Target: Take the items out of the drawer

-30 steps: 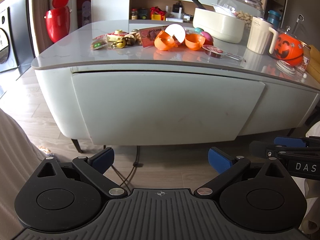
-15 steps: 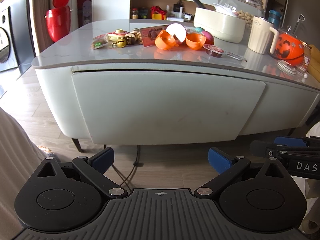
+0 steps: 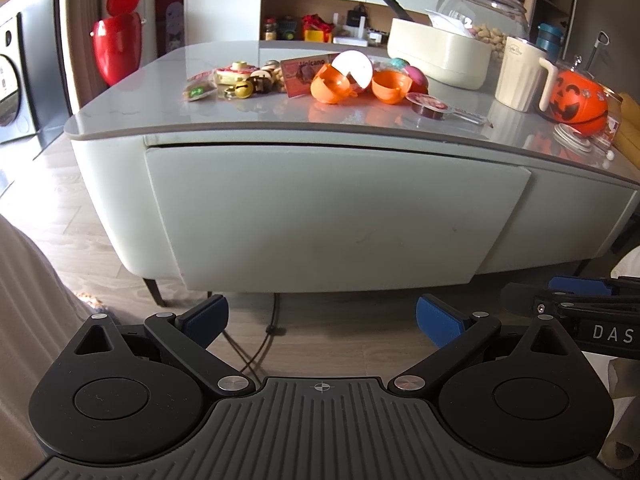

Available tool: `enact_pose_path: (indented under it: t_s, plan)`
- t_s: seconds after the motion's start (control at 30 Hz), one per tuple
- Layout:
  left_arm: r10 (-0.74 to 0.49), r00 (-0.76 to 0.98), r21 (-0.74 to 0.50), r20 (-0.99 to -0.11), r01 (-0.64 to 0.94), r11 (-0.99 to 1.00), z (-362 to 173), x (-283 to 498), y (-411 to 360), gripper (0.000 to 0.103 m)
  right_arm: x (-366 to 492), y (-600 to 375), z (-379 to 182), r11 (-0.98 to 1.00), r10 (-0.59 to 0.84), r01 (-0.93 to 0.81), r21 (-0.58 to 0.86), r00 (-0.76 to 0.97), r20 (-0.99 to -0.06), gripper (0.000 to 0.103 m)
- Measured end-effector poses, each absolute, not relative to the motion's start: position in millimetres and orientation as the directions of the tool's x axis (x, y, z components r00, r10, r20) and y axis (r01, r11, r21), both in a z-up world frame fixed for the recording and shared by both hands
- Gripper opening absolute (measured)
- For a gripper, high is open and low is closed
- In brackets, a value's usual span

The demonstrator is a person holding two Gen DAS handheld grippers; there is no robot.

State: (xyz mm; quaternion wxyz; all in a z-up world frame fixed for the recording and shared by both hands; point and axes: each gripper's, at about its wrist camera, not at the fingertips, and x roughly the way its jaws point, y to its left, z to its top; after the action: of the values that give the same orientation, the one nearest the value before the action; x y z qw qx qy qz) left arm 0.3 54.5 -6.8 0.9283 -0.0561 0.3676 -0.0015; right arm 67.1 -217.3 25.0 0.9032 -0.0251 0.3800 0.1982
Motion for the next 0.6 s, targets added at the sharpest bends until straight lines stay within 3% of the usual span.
enact_pose_path:
  t_s: [0.3,0.43,0.47,0.5,0.53,0.6]
  plan:
    - [-0.052,0.721,-0.108,-0.691,-0.032,0.994,-7.4,4.4,53.6,0.103,67.4,-218.4,25.1,0.922,0.343,-0.366,0.124,0.629,-0.698,0.066]
    - [-0.148,0.725,-0.174,-0.673,0.040,0.984,-3.8,7.0,52.0,0.096,69.6,-226.2,28.7,0.925,0.359,-0.340,0.171,0.632,-0.687,0.066]
    - [-0.192,0.730,-0.213,-0.656,0.064,0.975,-1.6,7.5,53.1,0.065,70.0,-228.7,30.1,0.925,0.364,-0.332,0.186,0.634,-0.683,0.066]
    - [-0.224,0.732,-0.245,-0.644,0.081,0.966,-0.2,8.9,54.0,0.012,70.4,-231.8,31.8,0.925,0.369,-0.324,0.200,0.636,-0.678,0.066]
    - [-0.242,0.731,-0.266,-0.638,0.085,0.960,0.6,11.7,54.2,0.000,71.1,-234.0,33.5,0.924,0.374,-0.317,0.213,0.637,-0.674,0.066]
    - [-0.236,0.736,-0.292,-0.634,0.055,0.955,1.9,15.9,54.6,0.010,71.7,-238.1,37.4,0.923,0.382,-0.308,0.232,0.644,-0.663,0.066]
